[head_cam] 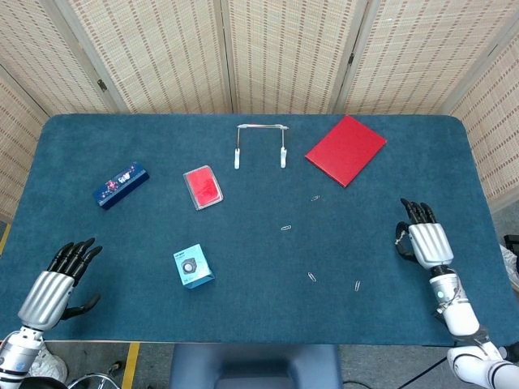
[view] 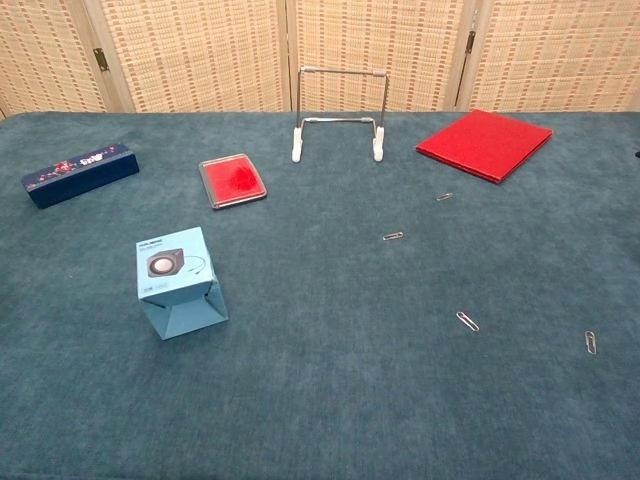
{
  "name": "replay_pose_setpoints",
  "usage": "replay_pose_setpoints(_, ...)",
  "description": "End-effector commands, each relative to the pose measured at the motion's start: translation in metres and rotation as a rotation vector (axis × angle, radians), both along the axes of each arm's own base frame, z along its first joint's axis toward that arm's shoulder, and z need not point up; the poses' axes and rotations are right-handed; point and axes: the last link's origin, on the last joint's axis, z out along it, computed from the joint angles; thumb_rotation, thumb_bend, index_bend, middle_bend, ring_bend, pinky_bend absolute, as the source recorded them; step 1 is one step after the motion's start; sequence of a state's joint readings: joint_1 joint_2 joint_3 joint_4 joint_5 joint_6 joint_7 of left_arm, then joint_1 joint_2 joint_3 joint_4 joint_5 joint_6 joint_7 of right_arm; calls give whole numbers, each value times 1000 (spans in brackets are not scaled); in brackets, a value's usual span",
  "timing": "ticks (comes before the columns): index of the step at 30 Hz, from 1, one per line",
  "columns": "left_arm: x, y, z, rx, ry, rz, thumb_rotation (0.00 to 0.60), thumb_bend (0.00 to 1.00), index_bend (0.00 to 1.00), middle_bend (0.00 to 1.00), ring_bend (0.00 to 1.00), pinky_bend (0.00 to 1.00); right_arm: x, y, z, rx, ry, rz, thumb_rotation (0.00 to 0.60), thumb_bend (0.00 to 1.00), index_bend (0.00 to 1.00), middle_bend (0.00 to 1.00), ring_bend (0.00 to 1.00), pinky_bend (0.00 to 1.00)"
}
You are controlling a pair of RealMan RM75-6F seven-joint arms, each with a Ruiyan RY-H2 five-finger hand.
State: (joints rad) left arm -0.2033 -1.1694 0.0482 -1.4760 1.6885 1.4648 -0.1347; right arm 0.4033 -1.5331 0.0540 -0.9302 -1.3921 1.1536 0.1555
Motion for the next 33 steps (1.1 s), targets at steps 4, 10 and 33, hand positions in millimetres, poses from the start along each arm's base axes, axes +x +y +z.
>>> replay_pose_setpoints(4,0,-2,1,0,-3,-4,600,342,32,0,0,0,6,-2,-6,12,8,15,600,544,741,59,0,0)
replay_pose_setpoints(10,0,-1,1,1,-3,-1,600,342,32,0,0,0,8,-3,-6,24,24,33,600,543,482,19,0,0)
replay_pose_setpoints(33,1,1,-6,-9,31,-3,600,342,32,0,0,0,52,101,65,-122,191,8,600,387,0,0,0,0)
